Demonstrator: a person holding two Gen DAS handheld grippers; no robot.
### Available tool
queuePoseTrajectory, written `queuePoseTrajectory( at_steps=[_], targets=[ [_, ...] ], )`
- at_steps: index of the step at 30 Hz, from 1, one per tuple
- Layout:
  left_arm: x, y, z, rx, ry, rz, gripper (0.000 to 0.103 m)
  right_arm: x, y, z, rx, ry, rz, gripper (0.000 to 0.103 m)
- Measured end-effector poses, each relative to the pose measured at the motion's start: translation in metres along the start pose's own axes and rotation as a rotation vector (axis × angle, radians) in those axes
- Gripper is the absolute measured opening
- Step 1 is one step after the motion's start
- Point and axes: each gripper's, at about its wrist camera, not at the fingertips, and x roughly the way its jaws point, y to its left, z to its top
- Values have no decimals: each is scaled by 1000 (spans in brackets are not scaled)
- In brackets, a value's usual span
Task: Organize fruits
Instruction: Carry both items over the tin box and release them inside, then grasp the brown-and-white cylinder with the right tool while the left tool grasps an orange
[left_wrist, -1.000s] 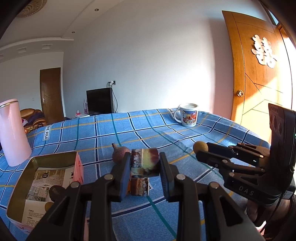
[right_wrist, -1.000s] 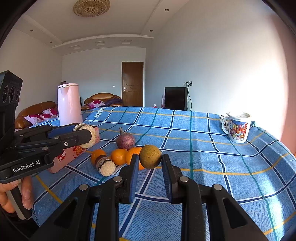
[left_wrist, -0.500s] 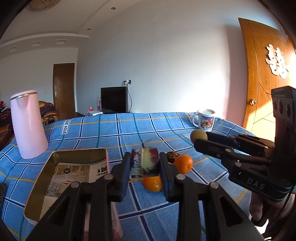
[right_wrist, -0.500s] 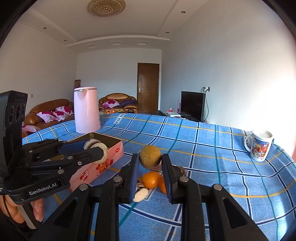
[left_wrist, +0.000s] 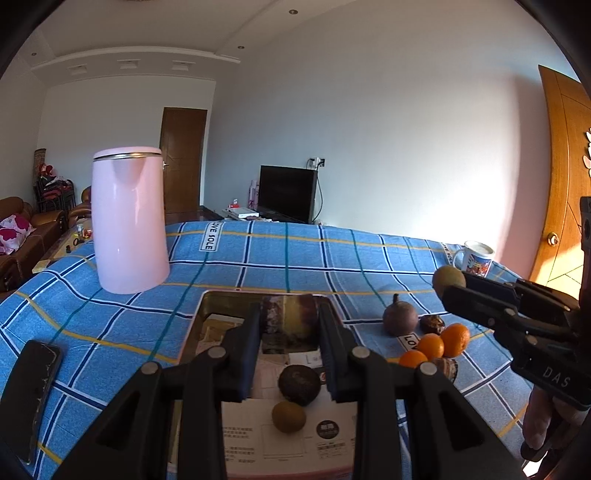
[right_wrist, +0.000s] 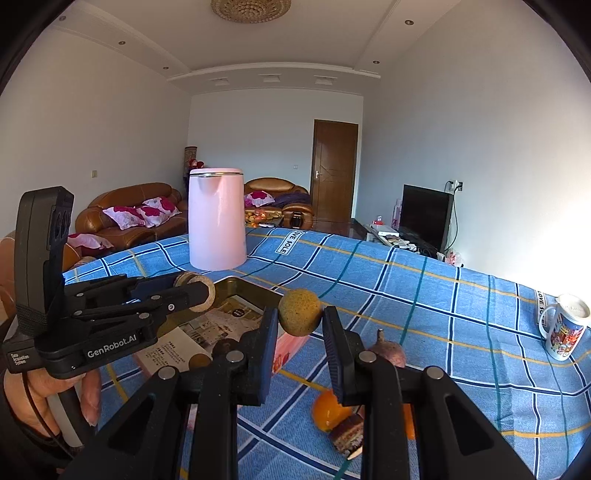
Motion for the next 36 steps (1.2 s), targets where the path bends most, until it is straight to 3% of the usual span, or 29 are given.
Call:
queuePoseTrajectory(
  at_steps=[13, 18, 24, 27, 29, 32, 35, 36],
  targets=[
    [21, 37, -1, -21, 102, 68, 31, 49, 49, -5, -64, 121, 107, 27],
    [31, 41, -5, -27, 173, 49, 31, 68, 58, -13, -62, 222, 128, 27],
    [32, 40, -6, -27, 187, 64, 32, 85, 64, -19, -57, 304, 152, 27],
    [28, 39, -5, -27, 168, 73, 49, 89, 64, -22, -40, 326, 165, 31],
    [24, 37, -4, -32, 152, 74, 60, 84, 62, -23, -27, 313, 162, 40],
    [18, 28, -2, -27, 132, 59, 63, 62, 51, -24, -18, 266, 143, 44],
    [14, 11, -1, -9, 116, 29, 69, 35, 25, -30, -5, 225, 70, 60],
    [13, 4, -1, -2, 110, 17, 70, 26, 13, -33, 12, 215, 42, 61]
  ],
)
